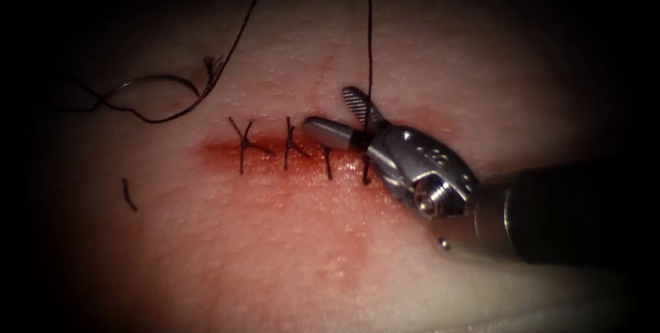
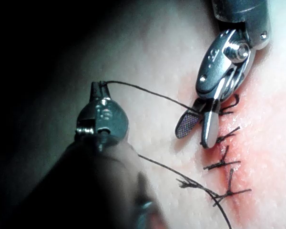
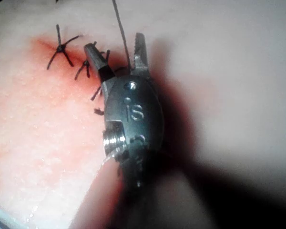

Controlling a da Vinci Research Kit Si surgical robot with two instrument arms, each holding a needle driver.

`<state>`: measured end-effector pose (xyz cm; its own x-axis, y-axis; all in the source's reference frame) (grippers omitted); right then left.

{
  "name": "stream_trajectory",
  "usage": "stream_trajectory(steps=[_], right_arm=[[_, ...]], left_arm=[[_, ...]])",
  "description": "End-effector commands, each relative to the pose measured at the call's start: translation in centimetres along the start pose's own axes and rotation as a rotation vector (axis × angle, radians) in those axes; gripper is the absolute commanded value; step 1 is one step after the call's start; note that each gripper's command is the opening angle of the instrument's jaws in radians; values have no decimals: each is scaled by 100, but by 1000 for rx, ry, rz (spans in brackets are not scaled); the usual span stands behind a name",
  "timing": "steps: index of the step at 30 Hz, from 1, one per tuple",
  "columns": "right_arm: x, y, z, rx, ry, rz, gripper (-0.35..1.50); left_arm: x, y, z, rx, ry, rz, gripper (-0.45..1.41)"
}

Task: Wound Closure
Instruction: Snip the suture with the right tool.

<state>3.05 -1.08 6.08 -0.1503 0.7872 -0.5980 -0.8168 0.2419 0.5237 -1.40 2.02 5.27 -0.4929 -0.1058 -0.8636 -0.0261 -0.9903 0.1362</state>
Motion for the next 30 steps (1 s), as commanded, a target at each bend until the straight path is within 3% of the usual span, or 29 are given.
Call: stream_trajectory(steps=[1, 15, 17, 18, 19, 25, 26, 27, 28, 30], right_arm=[[-5, -5, 9, 3, 1, 1, 118], [-1, -1, 15, 3, -3, -4, 111], [-1, -1, 15, 1, -2, -4, 81], [-2, -1, 14, -18, 1, -5, 12], [-2, -1, 12, -30, 2, -5, -35], [3, 5, 5, -45, 17, -5, -35], [3, 6, 2, -42, 16, -5, 9], [3, 9, -3, -35, 20, -7, 81], [3, 10, -8, -29, 27, -7, 109], [3, 13, -18, -14, 46, -7, 119]], left_arm=[[2, -3, 6, 2, 1, 3, -45], [13, 5, 2, -1, 11, 14, -45], [13, 4, 2, -1, 11, 14, -45], [13, 5, 2, -1, 11, 15, -45], [13, 6, 2, -1, 11, 15, -45], [13, 8, -3, -4, 13, 18, -45], [13, 9, -4, -4, 14, 19, -45], [14, 10, -7, -3, 16, 20, -45], [15, 12, -9, -4, 17, 22, -45], [18, 17, -13, -1, 21, 26, -45]])
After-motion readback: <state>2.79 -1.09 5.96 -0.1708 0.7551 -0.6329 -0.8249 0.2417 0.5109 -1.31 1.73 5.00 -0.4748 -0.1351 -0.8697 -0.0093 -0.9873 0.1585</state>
